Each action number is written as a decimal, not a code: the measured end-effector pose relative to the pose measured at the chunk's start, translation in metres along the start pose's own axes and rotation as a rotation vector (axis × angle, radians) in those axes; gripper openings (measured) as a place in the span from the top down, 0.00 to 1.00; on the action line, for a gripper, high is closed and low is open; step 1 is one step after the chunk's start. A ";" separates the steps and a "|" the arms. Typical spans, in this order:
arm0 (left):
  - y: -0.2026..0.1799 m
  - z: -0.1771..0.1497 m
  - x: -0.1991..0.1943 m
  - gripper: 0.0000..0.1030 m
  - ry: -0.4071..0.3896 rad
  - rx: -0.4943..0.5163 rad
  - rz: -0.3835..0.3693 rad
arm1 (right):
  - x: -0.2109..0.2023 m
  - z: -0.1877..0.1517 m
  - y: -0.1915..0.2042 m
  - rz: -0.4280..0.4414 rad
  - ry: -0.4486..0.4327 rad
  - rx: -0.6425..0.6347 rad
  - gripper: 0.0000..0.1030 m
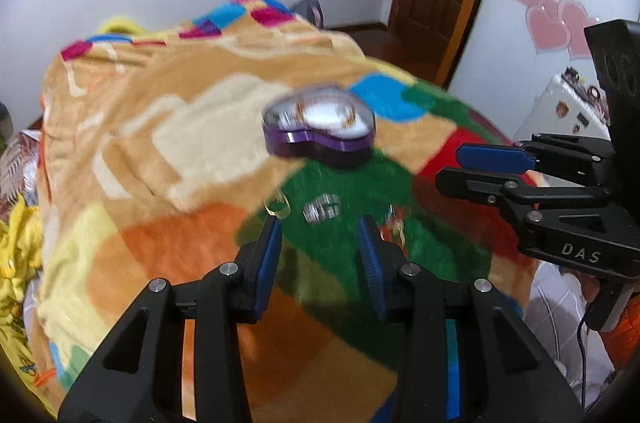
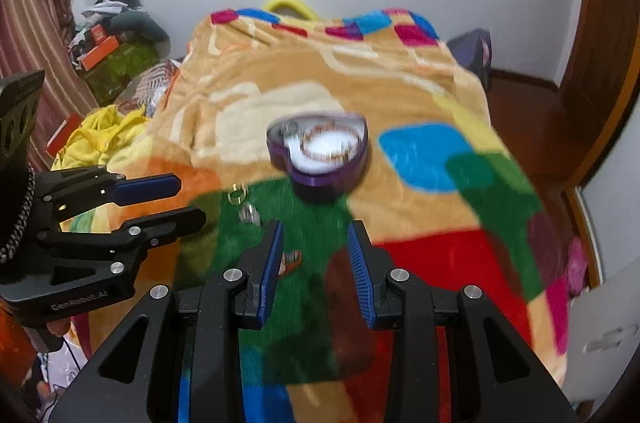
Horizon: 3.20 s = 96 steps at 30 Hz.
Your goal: Organize jewelry
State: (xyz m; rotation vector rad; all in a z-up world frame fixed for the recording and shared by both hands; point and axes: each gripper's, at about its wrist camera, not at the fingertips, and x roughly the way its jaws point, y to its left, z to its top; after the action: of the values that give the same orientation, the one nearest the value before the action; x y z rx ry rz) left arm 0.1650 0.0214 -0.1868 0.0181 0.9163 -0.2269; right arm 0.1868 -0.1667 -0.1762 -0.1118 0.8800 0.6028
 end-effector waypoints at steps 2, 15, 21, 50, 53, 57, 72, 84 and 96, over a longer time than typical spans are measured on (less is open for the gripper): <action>-0.002 -0.006 0.008 0.62 0.024 -0.006 -0.009 | 0.003 -0.008 -0.002 0.000 0.023 0.012 0.71; -0.041 -0.012 0.019 0.69 0.035 0.059 -0.056 | 0.003 -0.027 -0.023 -0.010 0.051 0.072 0.71; -0.051 -0.003 0.035 0.74 0.052 0.092 -0.037 | 0.006 -0.031 -0.030 0.007 0.065 0.097 0.71; -0.014 0.008 -0.011 0.82 -0.055 0.019 0.012 | 0.014 -0.015 -0.003 0.059 0.062 0.043 0.71; -0.002 0.002 -0.014 0.82 -0.055 -0.005 0.022 | 0.023 -0.013 0.009 0.073 0.077 0.022 0.71; 0.007 -0.007 -0.015 0.82 -0.046 -0.024 0.031 | 0.034 -0.011 0.019 0.094 0.096 0.016 0.71; 0.014 -0.011 -0.018 0.82 -0.054 -0.065 0.014 | 0.044 -0.018 0.033 0.037 0.084 -0.086 0.72; 0.007 0.001 -0.017 0.82 -0.069 -0.052 0.017 | 0.030 -0.009 0.031 0.031 0.014 -0.085 0.93; 0.003 0.033 -0.019 0.82 -0.125 -0.030 0.012 | -0.010 0.026 0.014 0.020 -0.135 -0.038 0.93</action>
State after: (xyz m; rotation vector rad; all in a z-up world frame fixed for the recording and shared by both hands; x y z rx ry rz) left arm 0.1804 0.0243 -0.1522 -0.0181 0.7948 -0.2012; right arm 0.1923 -0.1515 -0.1503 -0.0958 0.7401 0.6383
